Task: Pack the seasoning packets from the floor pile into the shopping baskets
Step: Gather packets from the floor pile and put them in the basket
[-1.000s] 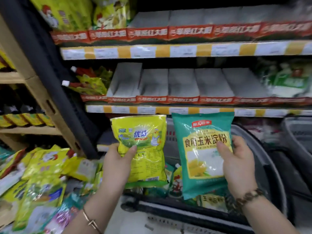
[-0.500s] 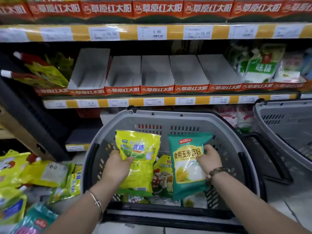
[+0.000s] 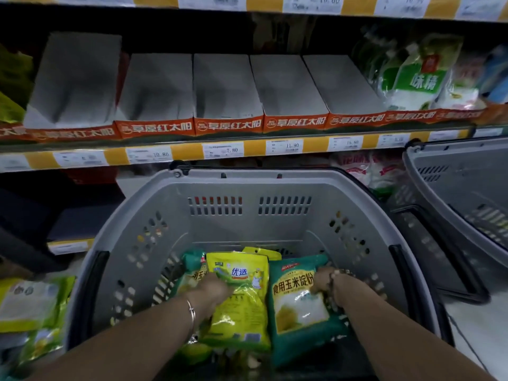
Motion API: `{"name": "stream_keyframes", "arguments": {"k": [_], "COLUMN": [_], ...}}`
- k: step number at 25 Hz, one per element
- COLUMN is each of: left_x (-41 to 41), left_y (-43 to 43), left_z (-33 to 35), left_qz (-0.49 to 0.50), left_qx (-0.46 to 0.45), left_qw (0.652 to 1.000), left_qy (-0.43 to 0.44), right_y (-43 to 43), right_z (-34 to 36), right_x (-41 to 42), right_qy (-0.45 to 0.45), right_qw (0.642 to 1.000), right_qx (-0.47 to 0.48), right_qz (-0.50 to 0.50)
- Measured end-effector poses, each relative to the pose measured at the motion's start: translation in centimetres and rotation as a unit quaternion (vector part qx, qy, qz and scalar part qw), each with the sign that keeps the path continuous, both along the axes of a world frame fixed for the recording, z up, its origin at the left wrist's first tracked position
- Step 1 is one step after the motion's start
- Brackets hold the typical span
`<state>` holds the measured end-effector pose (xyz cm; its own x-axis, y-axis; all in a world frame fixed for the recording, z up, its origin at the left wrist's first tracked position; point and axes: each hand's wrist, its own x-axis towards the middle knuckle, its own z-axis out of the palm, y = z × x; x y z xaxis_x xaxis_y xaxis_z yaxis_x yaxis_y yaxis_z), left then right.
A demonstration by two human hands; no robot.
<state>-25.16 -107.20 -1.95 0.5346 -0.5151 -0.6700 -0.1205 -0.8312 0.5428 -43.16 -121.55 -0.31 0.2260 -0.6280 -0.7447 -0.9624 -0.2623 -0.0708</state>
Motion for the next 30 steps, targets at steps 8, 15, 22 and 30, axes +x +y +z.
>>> {"name": "stream_keyframes", "arguments": {"k": [8, 15, 22, 30], "left_x": [-0.6, 0.3, -2.6, -4.9], "left_y": [0.7, 1.8, 0.1, 0.2], "left_z": [-5.6, -4.9, -6.8, -8.0], "left_qz": [-0.07, -0.404, -0.542, -0.503], "left_qx": [0.073, -0.001, 0.122, 0.147], "left_qw": [0.995, 0.868, 0.814, 0.812], "left_qy": [0.02, -0.29, -0.17, -0.257], "right_y": [0.5, -0.6, 1.6, 2.0], "right_z": [-3.7, -3.5, -9.9, -12.9], "right_x": [-1.7, 0.0, -1.2, 0.3], "right_qy": [-0.024, -0.033, 0.076, 0.083], "right_qw": [0.992, 0.988, 0.972, 0.974], "right_qx": [0.028, -0.132, -0.019, -0.063], "right_qz": [-0.12, 0.071, 0.221, 0.2]}}
